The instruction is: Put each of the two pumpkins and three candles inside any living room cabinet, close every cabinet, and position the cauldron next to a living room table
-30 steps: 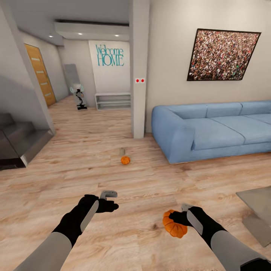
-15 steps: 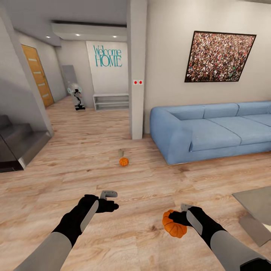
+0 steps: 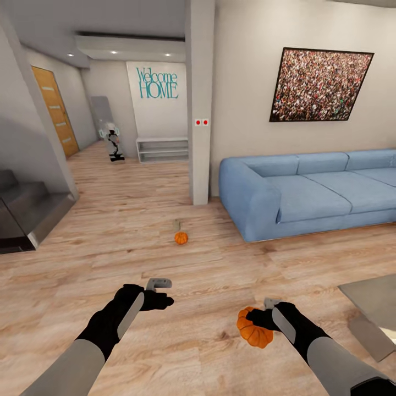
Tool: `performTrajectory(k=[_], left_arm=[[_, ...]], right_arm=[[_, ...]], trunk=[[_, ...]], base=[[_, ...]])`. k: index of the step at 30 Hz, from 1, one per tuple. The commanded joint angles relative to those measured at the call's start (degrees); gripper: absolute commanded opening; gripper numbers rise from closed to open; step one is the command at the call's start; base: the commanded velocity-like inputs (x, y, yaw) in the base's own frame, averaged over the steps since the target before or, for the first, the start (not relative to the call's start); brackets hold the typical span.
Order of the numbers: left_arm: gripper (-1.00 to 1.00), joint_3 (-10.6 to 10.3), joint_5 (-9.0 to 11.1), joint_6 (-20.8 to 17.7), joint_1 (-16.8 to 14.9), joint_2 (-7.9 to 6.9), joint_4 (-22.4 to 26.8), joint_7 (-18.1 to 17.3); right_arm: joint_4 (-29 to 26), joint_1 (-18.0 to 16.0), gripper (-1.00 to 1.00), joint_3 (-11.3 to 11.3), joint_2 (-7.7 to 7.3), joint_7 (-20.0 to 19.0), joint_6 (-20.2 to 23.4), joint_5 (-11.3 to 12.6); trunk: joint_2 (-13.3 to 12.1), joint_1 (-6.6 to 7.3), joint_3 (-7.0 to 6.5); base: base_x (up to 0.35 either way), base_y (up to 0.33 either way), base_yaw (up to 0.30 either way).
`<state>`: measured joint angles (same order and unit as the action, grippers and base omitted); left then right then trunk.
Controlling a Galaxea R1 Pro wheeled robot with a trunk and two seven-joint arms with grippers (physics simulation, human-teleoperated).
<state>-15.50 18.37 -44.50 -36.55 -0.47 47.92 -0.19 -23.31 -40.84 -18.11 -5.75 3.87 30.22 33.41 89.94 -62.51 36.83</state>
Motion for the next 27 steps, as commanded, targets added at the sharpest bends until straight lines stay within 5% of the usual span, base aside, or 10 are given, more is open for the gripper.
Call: performTrajectory(k=[1, 8, 27], left_arm=[[1.00, -0.1, 0.0, -0.2, 0.0, -0.05, 0.1, 0.0], [1.00, -0.1, 0.0, -0.2, 0.0, -0.01, 0.3, 0.1], [1.00, -0.1, 0.0, -0.2, 0.0, 0.01, 0.3, 0.1]], right_arm=[[-0.1, 0.0, -1.00, -0.4, -0.06, 0.3, 0.2, 0.6], [-0.1, 0.0, -1.00, -0.5, -0.05, 0.4, 0.0, 0.6], [0.0, 0.0, -1.00, -0.7, -0.05, 0.4, -0.4, 0.5]], trunk=[[0.0, 0.00, 0.06], [0.0, 0.00, 0.06], [0.0, 0.00, 0.06]], base=[[0.000, 0.000, 0.000], [0.138, 0.000, 0.000], [0.332, 0.000, 0.000]])
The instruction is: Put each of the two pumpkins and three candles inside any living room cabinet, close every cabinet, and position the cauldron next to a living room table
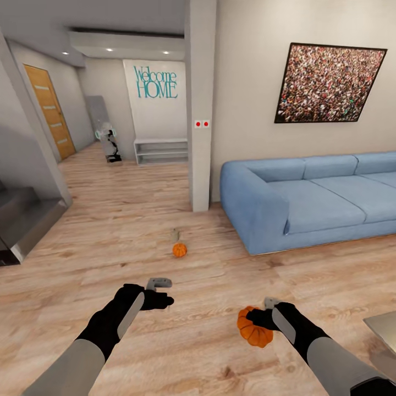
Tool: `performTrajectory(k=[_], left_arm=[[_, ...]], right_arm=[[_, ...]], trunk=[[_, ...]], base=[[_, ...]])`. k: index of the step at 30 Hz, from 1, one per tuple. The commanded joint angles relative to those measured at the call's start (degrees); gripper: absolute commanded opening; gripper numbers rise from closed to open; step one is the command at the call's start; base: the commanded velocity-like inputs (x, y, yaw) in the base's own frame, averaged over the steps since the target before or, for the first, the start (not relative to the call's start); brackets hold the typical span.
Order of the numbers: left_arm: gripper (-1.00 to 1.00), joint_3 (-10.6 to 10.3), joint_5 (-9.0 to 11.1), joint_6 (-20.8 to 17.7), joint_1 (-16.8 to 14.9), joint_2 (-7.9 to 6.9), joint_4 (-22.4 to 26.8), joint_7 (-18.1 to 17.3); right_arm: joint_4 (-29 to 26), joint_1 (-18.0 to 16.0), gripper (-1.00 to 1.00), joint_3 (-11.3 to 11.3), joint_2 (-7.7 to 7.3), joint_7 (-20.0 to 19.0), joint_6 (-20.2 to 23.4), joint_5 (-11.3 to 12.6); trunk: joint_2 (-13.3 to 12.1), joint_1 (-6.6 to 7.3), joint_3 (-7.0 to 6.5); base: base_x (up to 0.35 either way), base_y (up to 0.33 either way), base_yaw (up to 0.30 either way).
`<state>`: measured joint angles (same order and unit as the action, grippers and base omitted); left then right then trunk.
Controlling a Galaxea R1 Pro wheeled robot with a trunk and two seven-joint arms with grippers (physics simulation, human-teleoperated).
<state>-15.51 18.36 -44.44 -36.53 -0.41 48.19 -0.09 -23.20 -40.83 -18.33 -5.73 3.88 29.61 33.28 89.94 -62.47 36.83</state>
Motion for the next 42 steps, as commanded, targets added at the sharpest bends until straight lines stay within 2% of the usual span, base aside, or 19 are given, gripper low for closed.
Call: performTrajectory(k=[1, 15, 37, 42], left_arm=[[1.00, -0.1, 0.0, -0.2, 0.0, -0.04, 0.1, 0.0], [1.00, -0.1, 0.0, -0.3, 0.0, -0.04, 0.0, -0.1], [1.00, -0.1, 0.0, -0.3, 0.0, -0.08, 0.0, -0.2], [1.00, -0.1, 0.0, -0.2, 0.0, -0.04, 0.0, -0.2]], right_arm=[[-0.1, 0.0, -1.00, -0.4, -0.07, 0.3, 0.2, 0.6], [-0.1, 0.0, -1.00, -0.5, 0.01, 0.4, 0.2, 0.6], [-0.2, 0.0, -1.00, -0.4, 0.02, 0.1, 0.0, 0.8], [-2.5, 0.1, -1.00, -0.5, -0.03, 0.1, -0.3, 0.7]], trunk=[[0.0, -0.03, 0.06], [0.0, -0.03, 0.06], [0.0, -0.03, 0.06], [0.0, -0.03, 0.06]], base=[[0.340, 0.005, 0.000], [0.339, 0.085, 0.000], [0.299, 0.198, 0.000], [0.300, 0.173, 0.000]])
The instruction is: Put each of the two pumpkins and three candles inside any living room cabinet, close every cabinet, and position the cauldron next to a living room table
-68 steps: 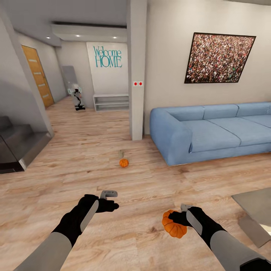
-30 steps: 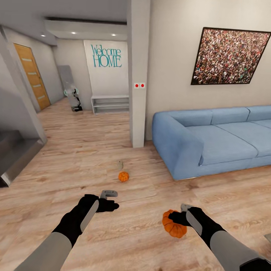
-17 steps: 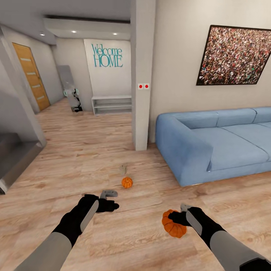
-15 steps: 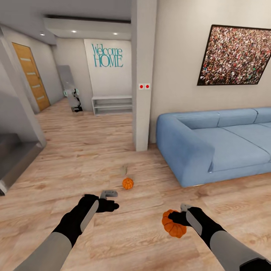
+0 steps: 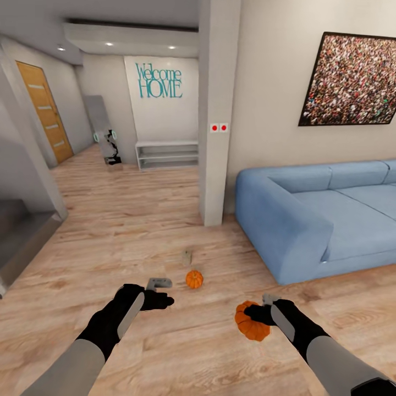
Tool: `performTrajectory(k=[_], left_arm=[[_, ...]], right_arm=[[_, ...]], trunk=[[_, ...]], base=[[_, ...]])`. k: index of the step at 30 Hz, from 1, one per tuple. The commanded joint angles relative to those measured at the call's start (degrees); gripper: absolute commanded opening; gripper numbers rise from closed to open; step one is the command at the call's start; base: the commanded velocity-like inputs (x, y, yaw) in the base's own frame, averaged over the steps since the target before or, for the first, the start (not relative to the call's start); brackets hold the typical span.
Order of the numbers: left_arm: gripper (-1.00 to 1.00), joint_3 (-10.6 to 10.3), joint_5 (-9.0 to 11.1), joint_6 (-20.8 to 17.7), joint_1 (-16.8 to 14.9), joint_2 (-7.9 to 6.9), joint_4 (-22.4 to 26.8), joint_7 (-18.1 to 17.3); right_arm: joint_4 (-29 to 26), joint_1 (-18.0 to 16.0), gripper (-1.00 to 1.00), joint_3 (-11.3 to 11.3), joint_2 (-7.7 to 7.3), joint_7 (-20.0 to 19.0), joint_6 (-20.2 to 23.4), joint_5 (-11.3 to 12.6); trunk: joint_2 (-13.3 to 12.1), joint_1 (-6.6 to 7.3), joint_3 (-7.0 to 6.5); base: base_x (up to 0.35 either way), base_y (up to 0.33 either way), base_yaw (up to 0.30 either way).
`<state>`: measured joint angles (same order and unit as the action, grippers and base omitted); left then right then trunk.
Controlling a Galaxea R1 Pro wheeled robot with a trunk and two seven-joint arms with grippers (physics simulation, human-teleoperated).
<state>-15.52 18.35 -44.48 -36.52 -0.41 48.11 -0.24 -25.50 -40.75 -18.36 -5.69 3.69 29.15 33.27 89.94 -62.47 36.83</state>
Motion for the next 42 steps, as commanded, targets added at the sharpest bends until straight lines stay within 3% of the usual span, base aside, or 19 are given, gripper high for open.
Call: performTrajectory(k=[1, 4, 5, 8, 11, 16, 22, 27, 31, 42], left_arm=[[1.00, -0.1, 0.0, -0.2, 0.0, -0.04, 0.1, 0.0], [1.00, -0.1, 0.0, -0.1, 0.0, -0.04, 0.1, 0.0], [1.00, -0.2, 0.0, -0.1, 0.0, -0.04, 0.1, 0.0], [1.00, -0.2, 0.0, -0.1, 0.0, -0.03, 0.1, 0.0], [1.00, -0.5, 0.0, -0.1, 0.0, -0.03, 0.1, 0.0], [1.00, -1.6, 0.0, 0.0, 0.0, -0.03, 0.1, 0.1], [1.00, -2.0, -0.1, 0.1, 0.0, -0.03, 0.1, 0.1], [1.00, -3.7, 0.0, 0.1, 0.0, -0.03, 0.1, 0.3], [1.00, -5.4, 0.0, 0.2, 0.0, -0.03, 0.1, 0.4], [1.00, -6.3, 0.0, 0.2, 0.0, -0.03, 0.3, 0.1]], right_arm=[[-1.3, 0.1, -1.00, -0.4, -0.10, 0.3, 0.2, 0.7], [-11.4, 4.6, -1.00, -0.2, -0.42, 0.6, 0.1, 0.7], [-17.0, 7.8, -1.00, 0.0, -0.59, 0.7, 0.3, 0.7], [-26.8, 13.7, -1.00, 0.5, -0.83, 1.0, 0.6, 0.7], [-32.6, 17.1, -1.00, 3.3, -0.87, 1.1, 0.8, 0.8], [-35.2, 18.4, -1.00, 6.4, -0.96, 1.1, 0.8, 0.7], [-37.9, 19.5, -1.00, 7.6, -1.40, 1.1, 0.3, 0.7], [-42.2, 22.4, -1.00, 12.5, -2.44, 1.0, 0.4, 0.8], [-43.5, 23.4, -1.00, 15.0, -2.65, 0.9, 0.7, 0.8], [-44.0, 23.8, -1.00, 16.0, -2.74, 0.9, 0.6, 0.7]], trunk=[[0.0, -0.03, 0.06], [0.0, -0.03, 0.06], [0.0, -0.03, 0.06], [0.0, -0.03, 0.06], [0.0, -0.03, 0.06], [0.0, -0.03, 0.06], [0.0, -0.03, 0.06], [0.0, -0.03, 0.06], [0.0, -0.03, 0.06], [0.0, -0.03, 0.06]], base=[[0.302, 0.167, 0.000], [0.303, 0.163, 0.000], [0.303, 0.160, 0.000], [0.304, 0.159, 0.000], [0.305, 0.154, 0.000], [0.310, 0.141, 0.000], [0.329, 0.046, 0.000], [0.322, -0.060, 0.000], [0.278, -0.179, 0.000], [0.181, -0.262, 0.000]])
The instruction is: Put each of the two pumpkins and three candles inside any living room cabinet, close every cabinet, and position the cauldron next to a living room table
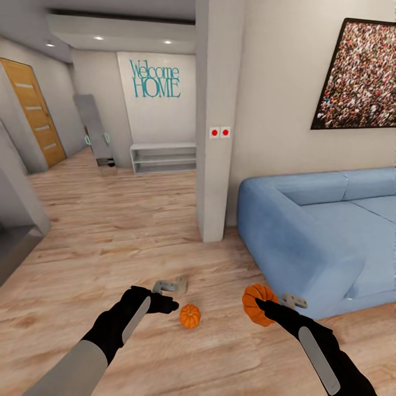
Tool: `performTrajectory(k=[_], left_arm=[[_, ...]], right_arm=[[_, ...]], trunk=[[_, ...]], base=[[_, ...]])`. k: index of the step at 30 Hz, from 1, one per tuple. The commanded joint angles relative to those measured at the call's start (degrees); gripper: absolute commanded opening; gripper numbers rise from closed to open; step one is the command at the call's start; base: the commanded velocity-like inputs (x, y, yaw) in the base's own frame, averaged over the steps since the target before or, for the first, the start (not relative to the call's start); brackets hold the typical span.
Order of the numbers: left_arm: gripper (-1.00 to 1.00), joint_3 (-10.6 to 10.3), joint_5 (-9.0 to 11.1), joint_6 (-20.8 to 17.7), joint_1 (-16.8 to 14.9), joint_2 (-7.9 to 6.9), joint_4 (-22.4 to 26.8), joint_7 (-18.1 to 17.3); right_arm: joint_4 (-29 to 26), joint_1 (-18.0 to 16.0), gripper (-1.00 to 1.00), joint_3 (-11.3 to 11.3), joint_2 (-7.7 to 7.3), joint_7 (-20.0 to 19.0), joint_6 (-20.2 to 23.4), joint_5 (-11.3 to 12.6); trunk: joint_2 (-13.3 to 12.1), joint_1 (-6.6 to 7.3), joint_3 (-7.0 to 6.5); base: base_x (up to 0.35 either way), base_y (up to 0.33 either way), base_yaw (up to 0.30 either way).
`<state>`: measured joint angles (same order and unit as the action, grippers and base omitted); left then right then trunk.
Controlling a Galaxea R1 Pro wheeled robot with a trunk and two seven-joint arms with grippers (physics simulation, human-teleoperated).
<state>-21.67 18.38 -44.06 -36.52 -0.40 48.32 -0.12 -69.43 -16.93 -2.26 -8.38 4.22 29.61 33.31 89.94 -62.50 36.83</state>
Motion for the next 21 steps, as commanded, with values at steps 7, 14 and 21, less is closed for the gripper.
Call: performTrajectory(k=[7, 14, 21], left_arm=[[1.00, -0.1, 0.0, -0.9, -0.1, 0.04, 0.1, -0.1], [1.00, -0.1, 0.0, -1.5, -0.1, 0.08, -0.1, 0.0], [1.00, -0.1, 0.0, -1.5, -0.1, 0.21, -0.1, -0.1]], right_arm=[[-0.1, 0.0, -1.00, -0.1, -0.03, 0.4, -0.1, 0.7], [-0.1, 0.0, -1.00, -0.2, 0.02, 0.4, -0.1, 0.6], [0.0, 0.0, -1.00, -0.3, 0.03, 0.4, 0.0, 0.6]], trunk=[[0.0, -0.01, 0.05], [0.0, -0.01, 0.05], [0.0, -0.01, 0.05]], base=[[0.028, -0.307, 0.000], [0.088, -0.221, 0.000], [0.298, -0.031, 0.000]])
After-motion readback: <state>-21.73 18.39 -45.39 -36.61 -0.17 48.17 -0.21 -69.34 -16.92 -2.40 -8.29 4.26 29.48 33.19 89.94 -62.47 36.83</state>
